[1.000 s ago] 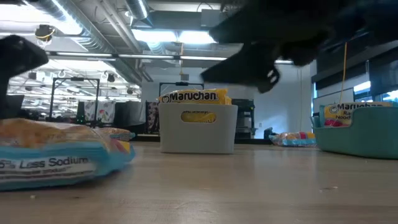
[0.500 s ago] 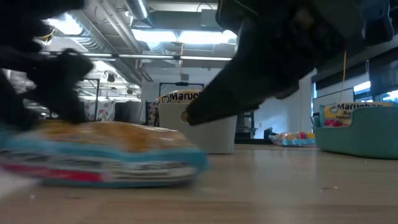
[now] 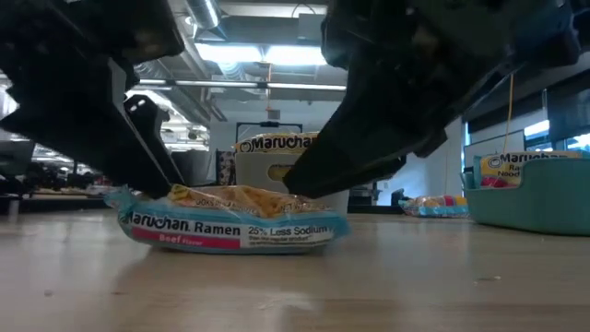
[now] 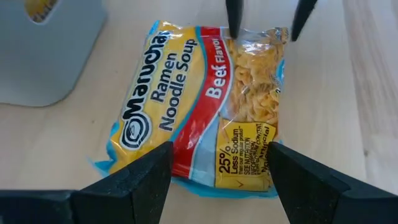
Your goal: Sort Maruchan noodles
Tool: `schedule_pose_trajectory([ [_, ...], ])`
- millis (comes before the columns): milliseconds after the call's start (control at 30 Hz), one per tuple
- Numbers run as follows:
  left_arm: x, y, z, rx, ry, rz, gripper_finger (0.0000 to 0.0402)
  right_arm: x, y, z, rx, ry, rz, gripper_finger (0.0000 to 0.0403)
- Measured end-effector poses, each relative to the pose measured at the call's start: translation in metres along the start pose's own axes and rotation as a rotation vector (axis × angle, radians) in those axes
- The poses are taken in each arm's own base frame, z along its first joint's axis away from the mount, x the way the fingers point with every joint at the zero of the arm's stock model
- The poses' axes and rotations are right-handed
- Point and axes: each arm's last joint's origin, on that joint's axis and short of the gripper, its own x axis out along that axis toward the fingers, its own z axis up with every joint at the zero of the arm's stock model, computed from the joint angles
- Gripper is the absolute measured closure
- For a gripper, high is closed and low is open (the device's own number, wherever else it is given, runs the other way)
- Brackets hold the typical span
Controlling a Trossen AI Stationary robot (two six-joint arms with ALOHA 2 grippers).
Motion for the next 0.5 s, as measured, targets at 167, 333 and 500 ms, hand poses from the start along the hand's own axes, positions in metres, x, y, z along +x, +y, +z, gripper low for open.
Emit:
schedule_pose_trajectory([
  [167,-0.021,-0.004,0.016,0.012,0.012,0.001,0.0147,0.001,-0.002,0.003,-0.01,-0.012,-0.003,0.0185],
  [333,-0.043,-0.014,0.017,-0.001,0.001,-0.049,0.0147,-0.001,0.006,0.016,-0.064,-0.002,0.044,0.0132],
  [500,-0.041,-0.029,0.009,-0.01,-0.078,-0.078,0.0147,-0.007,0.011,0.034,-0.098,-0.01,-0.047,0.0115],
])
